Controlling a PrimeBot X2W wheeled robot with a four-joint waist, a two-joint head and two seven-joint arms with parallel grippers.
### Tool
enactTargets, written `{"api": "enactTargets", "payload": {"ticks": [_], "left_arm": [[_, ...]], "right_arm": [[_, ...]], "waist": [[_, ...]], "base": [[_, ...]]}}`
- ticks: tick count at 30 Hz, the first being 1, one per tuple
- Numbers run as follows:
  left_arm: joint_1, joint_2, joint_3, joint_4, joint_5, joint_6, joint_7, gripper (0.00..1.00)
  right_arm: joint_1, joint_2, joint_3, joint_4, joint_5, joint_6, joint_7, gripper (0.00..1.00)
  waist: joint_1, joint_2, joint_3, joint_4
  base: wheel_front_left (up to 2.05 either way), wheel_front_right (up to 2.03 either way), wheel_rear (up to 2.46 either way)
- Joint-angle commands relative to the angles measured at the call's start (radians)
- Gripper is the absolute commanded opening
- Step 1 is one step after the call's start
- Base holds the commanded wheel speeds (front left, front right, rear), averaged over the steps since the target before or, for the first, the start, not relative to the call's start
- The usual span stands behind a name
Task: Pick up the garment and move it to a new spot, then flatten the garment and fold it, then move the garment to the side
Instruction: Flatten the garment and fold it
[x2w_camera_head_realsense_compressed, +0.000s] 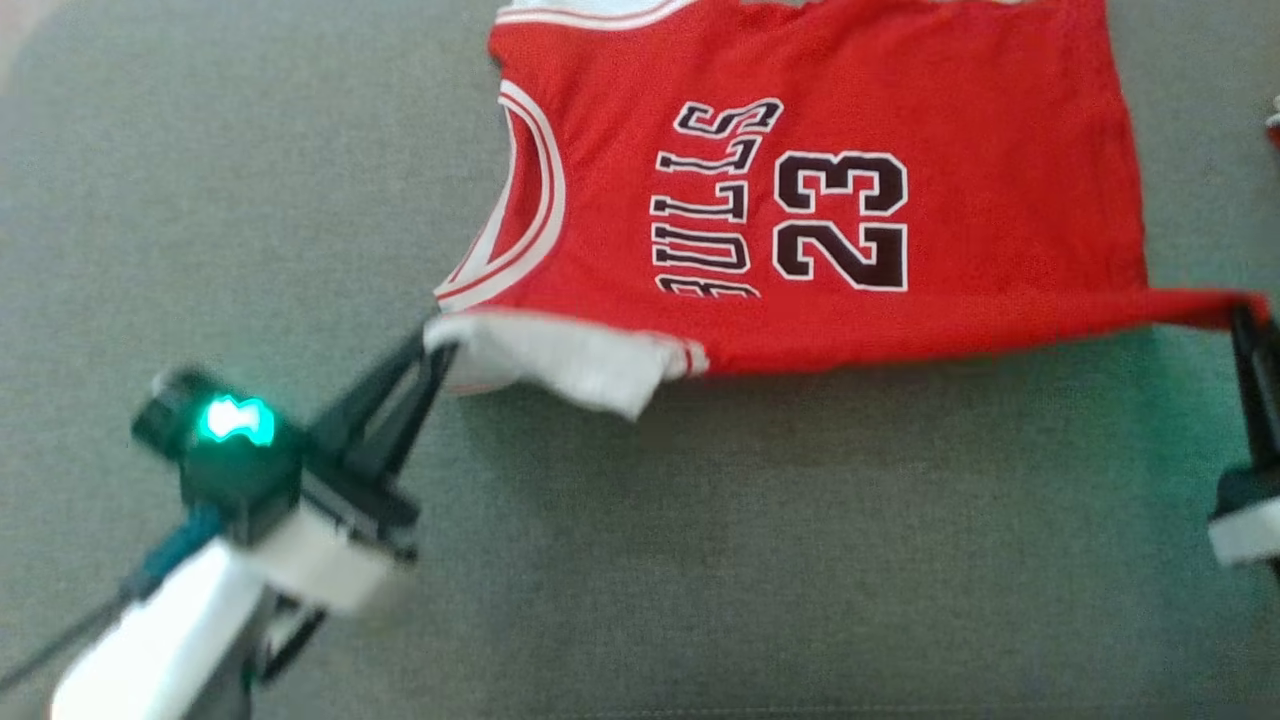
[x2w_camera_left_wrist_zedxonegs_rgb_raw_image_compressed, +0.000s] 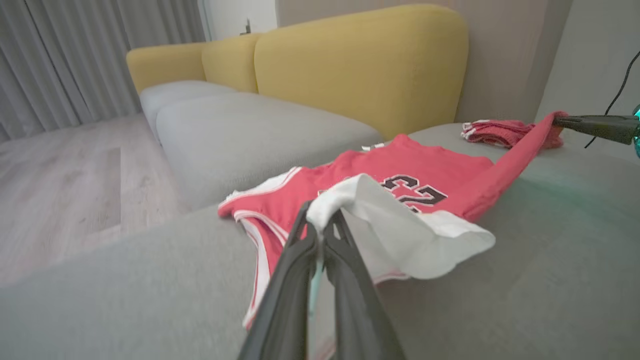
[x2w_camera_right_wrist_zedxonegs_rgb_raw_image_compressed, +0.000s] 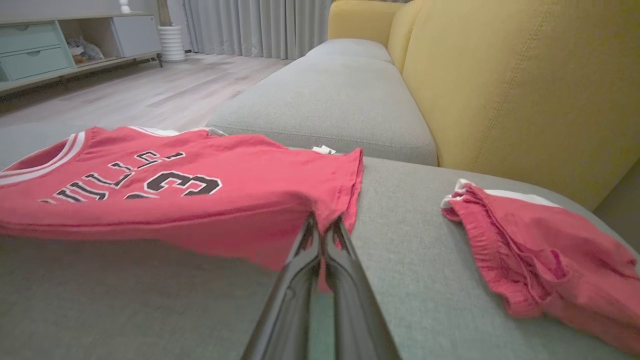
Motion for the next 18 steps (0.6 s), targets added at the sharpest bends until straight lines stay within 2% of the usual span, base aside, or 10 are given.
{"api": "enactTargets", "payload": {"ticks": [1, 2, 6, 16, 17, 18], "left_arm": [[-0.076, 0.015, 0.054, -0.007, 0.007, -0.007, -0.005, 0.00], [-0.116, 0.007, 0.054, 0.015, 0.015, -0.015, -0.006, 0.00], [-0.282, -0.028, 0.050, 0.110, 0.031, -0.046, -0.006, 0.00], [-0.608, -0.100, 0.007, 0.376, 0.069, -0.079, -0.042, 0.00], [-0.624, -0.107, 0.002, 0.399, 0.070, -0.080, -0.048, 0.00], [-0.638, -0.114, -0.004, 0.421, 0.072, -0.080, -0.053, 0.21]], "right_arm": [[-0.031, -0.030, 0.011, -0.013, 0.011, -0.001, -0.006, 0.09], [-0.057, -0.033, 0.017, -0.002, 0.013, -0.001, -0.006, 0.10], [-0.162, -0.051, 0.045, 0.040, 0.016, -0.001, -0.006, 0.00], [-0.395, -0.076, 0.152, 0.181, 0.020, -0.001, -0.006, 0.00], [-0.410, -0.071, 0.157, 0.197, 0.025, -0.001, -0.006, 0.29], [-0.424, -0.066, 0.163, 0.215, 0.029, -0.001, -0.006, 1.00]], "waist": [[-0.0001, 0.0000, 0.032, -0.007], [-0.0001, 0.0000, 0.046, -0.009], [-0.0001, 0.0000, 0.104, -0.012], [-0.0001, 0.0000, 0.214, -0.029], [-0.0001, 0.0000, 0.220, -0.030], [-0.0001, 0.0000, 0.225, -0.030]], "base": [[0.00, 0.00, 0.00], [0.00, 0.00, 0.00], [0.00, 0.00, 0.00], [0.00, 0.00, 0.00], [0.00, 0.00, 0.00], [0.00, 0.00, 0.00]]}}
